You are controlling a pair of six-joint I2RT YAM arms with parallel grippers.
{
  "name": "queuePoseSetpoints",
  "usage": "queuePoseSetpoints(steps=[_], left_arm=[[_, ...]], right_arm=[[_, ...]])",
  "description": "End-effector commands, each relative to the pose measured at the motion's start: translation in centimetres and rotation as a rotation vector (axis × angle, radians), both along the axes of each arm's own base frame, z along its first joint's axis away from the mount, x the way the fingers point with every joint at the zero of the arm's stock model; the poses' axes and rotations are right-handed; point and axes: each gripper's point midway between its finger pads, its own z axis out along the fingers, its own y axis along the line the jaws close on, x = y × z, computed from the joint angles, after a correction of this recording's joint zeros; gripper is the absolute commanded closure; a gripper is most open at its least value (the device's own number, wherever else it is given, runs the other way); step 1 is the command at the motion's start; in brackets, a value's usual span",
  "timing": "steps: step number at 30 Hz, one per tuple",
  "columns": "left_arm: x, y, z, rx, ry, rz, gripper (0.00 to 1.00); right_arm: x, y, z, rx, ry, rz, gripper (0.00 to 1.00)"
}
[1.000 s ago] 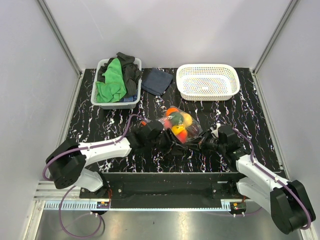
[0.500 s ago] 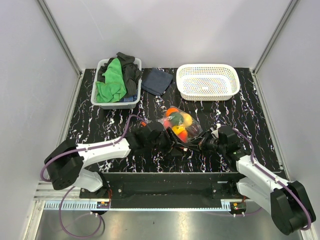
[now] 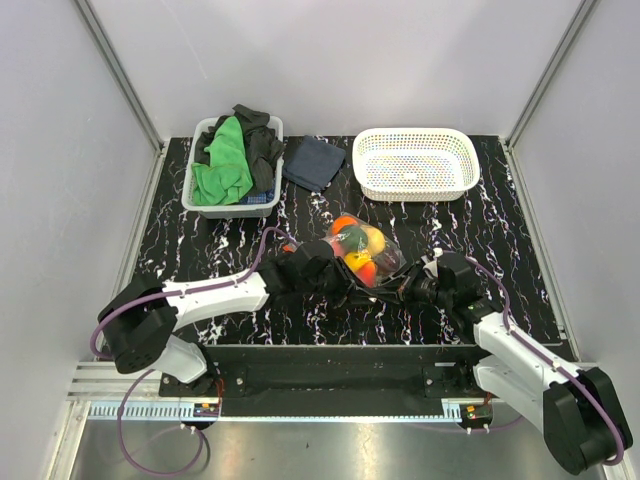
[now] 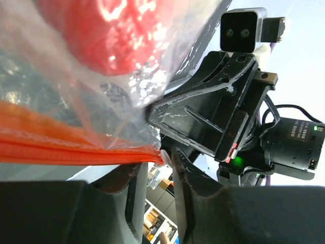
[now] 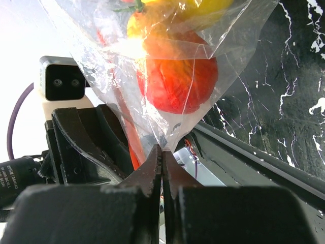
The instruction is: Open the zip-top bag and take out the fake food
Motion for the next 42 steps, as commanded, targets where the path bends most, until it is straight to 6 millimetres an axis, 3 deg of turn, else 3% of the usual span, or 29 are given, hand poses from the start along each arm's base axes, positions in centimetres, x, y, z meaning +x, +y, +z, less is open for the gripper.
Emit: queuePoseSetpoints(steps=[1, 7, 10, 12, 15, 17, 18, 19, 21, 24, 27, 30, 35, 38, 42], left_arm=[[1.0, -1.1, 2.1, -0.051, -0.047, 0.015, 0.75], [0.8, -1.0, 2.0, -0.049, -0.044, 0.013, 0.67], [0.8, -1.0, 2.1, -0.051, -0.039, 0.015, 0.71], [0.7, -1.1, 2.1, -0.052, -0.040, 0.013, 0.84], [0.5, -1.1, 2.2, -0.055, -0.044, 0.005, 0.93], [0.2, -1.2, 2.3, -0.060, -0.035, -0.003, 0.90], [-0.1, -1.2, 2.3, -0.060, -0.035, -0.009, 0.79], [-0.2, -1.2, 2.2, -0.058, -0.027, -0.004, 0.75], [-0.6, -0.9, 1.9, -0.055, -0.015, 0.005, 0.75], [-0.5, -0.8, 1.9, -0.066, -0.011, 0.018, 0.84], [-0.4, -0.8, 1.8, -0.071, -0.013, 0.027, 1.00], [-0.1, -0.7, 2.0, -0.072, -0.027, 0.041, 1.00], [-0.1, -0.4, 1.8, -0.076, -0.019, 0.056, 1.00], [-0.1, -0.6, 1.8, -0.079, -0.018, 0.054, 1.00], [-0.2, -0.9, 2.0, -0.087, -0.018, 0.051, 1.00]], right_arm=[[-0.1, 0.2, 0.6, 0.002, -0.037, 0.014, 1.00], [-0.1, 0.2, 0.6, -0.002, -0.042, 0.018, 1.00], [-0.1, 0.2, 0.8, 0.000, -0.043, 0.020, 1.00], [-0.1, 0.2, 0.9, -0.002, -0.046, 0.022, 1.00], [-0.2, 0.1, 0.6, -0.012, -0.038, 0.024, 1.00], [-0.3, 0.1, 0.5, -0.017, -0.036, 0.023, 1.00], [-0.3, 0.1, 0.6, -0.017, -0.037, 0.022, 1.00], [-0.2, 0.1, 0.6, -0.018, -0.041, 0.023, 1.00], [-0.1, 0.1, 0.9, -0.018, -0.049, 0.027, 1.00], [0.0, 0.2, 1.1, -0.021, -0.050, 0.032, 1.00], [-0.3, 0.3, 1.1, -0.013, -0.023, 0.037, 1.00], [-1.2, 0.1, 0.8, -0.004, 0.061, 0.035, 0.90], [-1.9, 0.0, 2.4, 0.069, 0.098, -0.006, 0.72], [-2.1, -0.1, 2.6, 0.085, 0.111, -0.016, 0.67], [-2.0, -0.1, 1.9, 0.081, 0.147, -0.030, 0.68]])
